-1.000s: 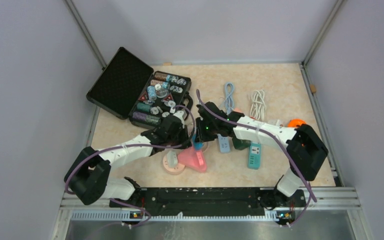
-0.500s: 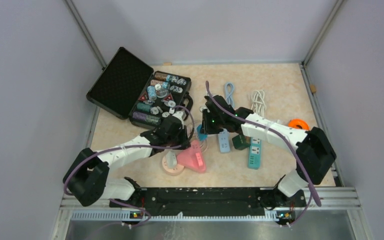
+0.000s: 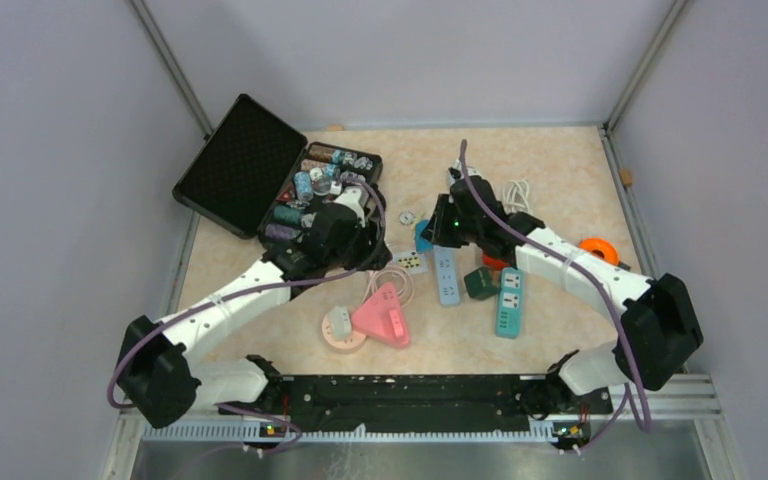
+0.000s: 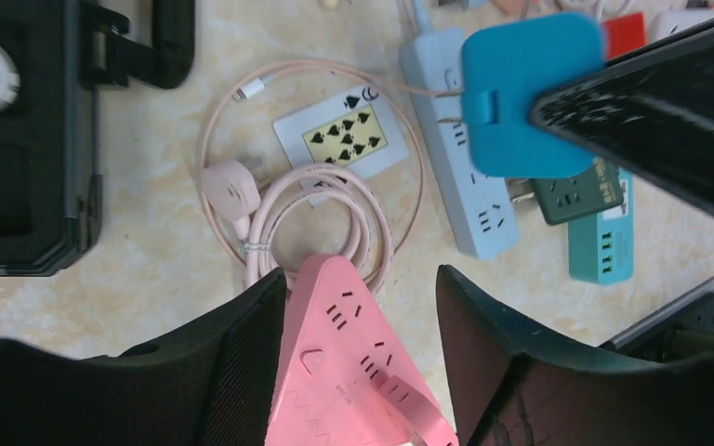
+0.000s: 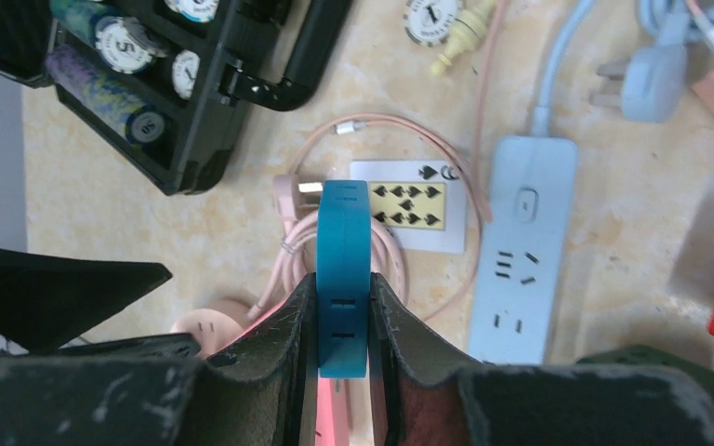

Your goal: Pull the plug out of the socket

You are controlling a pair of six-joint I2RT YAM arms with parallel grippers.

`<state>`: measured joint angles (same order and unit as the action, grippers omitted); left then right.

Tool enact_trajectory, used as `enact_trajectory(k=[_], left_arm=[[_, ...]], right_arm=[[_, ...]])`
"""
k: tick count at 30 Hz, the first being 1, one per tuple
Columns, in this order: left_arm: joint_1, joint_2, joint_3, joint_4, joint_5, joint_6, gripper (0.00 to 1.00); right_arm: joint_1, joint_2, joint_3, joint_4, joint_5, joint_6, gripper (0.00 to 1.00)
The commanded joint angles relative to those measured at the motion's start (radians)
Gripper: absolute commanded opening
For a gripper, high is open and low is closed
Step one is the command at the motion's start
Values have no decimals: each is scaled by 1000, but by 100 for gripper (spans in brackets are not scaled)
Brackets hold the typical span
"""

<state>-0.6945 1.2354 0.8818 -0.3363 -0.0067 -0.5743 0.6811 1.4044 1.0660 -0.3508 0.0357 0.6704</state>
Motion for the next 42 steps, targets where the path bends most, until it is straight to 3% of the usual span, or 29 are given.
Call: enact_trajectory(k=[1, 6, 11, 14, 17, 20, 22, 25, 30, 36, 42], left_arm=[[3, -81, 42, -31, -127, -4, 63], [4, -188, -14, -50, -267, -34, 78], [6, -296, -78, -50, -365, -54, 98], [10, -331, -100, -52, -398, -65, 99], [17, -340, -105, -67, -416, -75, 99], [31, -331, -94, -104, -422, -98, 99], [44, -330, -92, -114, -398, -96, 99], [47, -336, -93, -120, -342, -74, 99], [49, -328, -44, -227, -252, -63, 99], [49, -309, 32, -462, -227, -151, 99], [48, -342, 17, -533, -72, -237, 99]], right_arm=[[-12, 68, 29, 144, -92, 5, 0], [-15, 245, 149, 169, -154, 1, 0], [-32, 382, 265, 153, -51, 96, 0], [-42, 444, 270, 259, -72, 141, 1], [-50, 532, 343, 247, -103, 166, 6], [-55, 589, 382, 222, -108, 167, 30], [-57, 589, 387, 195, -78, 155, 52], [-57, 555, 367, 169, -41, 130, 65], [-57, 443, 296, 190, -44, 85, 69], [-43, 304, 235, 169, -208, 18, 69], [96, 176, 187, -21, -73, -63, 69]])
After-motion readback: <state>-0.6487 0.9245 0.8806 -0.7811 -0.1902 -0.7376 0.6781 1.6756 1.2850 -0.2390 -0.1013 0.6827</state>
